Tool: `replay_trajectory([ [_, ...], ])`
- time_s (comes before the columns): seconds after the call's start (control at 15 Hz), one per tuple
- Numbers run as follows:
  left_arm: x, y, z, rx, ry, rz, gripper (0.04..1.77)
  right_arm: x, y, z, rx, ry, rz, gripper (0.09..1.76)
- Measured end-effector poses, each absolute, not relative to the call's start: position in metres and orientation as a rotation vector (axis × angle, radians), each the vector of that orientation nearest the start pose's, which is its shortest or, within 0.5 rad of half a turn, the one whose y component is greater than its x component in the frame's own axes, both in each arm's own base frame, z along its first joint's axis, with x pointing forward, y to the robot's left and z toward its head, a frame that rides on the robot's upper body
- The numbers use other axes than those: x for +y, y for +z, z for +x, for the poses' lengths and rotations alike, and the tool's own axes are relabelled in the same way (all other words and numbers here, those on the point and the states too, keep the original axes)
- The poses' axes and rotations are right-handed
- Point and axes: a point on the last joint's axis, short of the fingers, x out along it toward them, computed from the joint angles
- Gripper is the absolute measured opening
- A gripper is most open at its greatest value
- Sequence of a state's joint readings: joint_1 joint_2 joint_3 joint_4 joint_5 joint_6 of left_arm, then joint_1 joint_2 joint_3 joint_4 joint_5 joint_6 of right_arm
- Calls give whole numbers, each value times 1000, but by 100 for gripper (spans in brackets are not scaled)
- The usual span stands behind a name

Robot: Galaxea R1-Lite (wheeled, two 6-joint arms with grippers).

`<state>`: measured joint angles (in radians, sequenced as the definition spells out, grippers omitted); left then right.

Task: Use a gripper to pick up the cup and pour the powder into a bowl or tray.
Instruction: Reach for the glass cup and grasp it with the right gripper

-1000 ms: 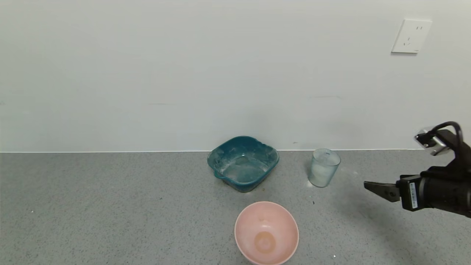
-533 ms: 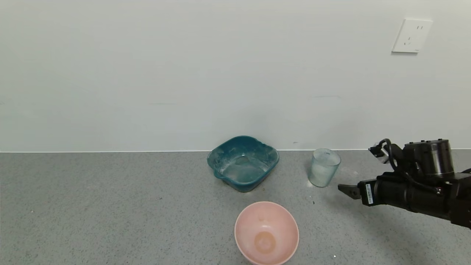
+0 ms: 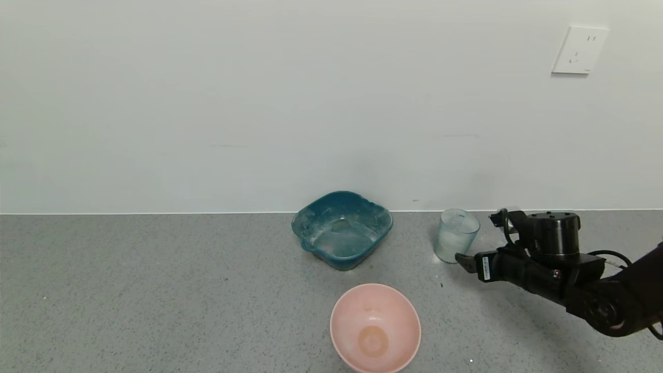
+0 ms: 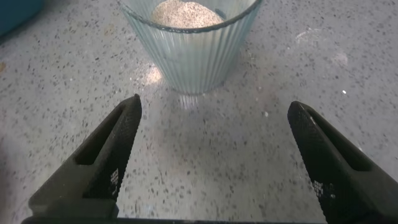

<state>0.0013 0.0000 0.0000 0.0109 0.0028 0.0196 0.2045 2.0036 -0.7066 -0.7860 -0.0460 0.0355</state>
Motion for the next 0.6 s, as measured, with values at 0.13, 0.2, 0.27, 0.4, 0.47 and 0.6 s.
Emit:
replay_trajectory([
  [0.13,0,74,-23,10,4,20,176,70,62,336,490,143,-31,171],
  [0.2,0,74,-23,10,4,20,176,72,56,339,478,135,-34,171],
  [0.27,0,74,-23,10,4,20,176,74,51,342,461,132,-35,171],
  [0.4,0,74,-23,11,4,19,176,79,44,345,430,137,-35,171],
  [0.47,0,74,-23,11,4,19,176,81,42,345,425,142,-35,171],
  [0.6,0,74,-23,11,4,20,176,84,38,345,428,149,-38,171],
])
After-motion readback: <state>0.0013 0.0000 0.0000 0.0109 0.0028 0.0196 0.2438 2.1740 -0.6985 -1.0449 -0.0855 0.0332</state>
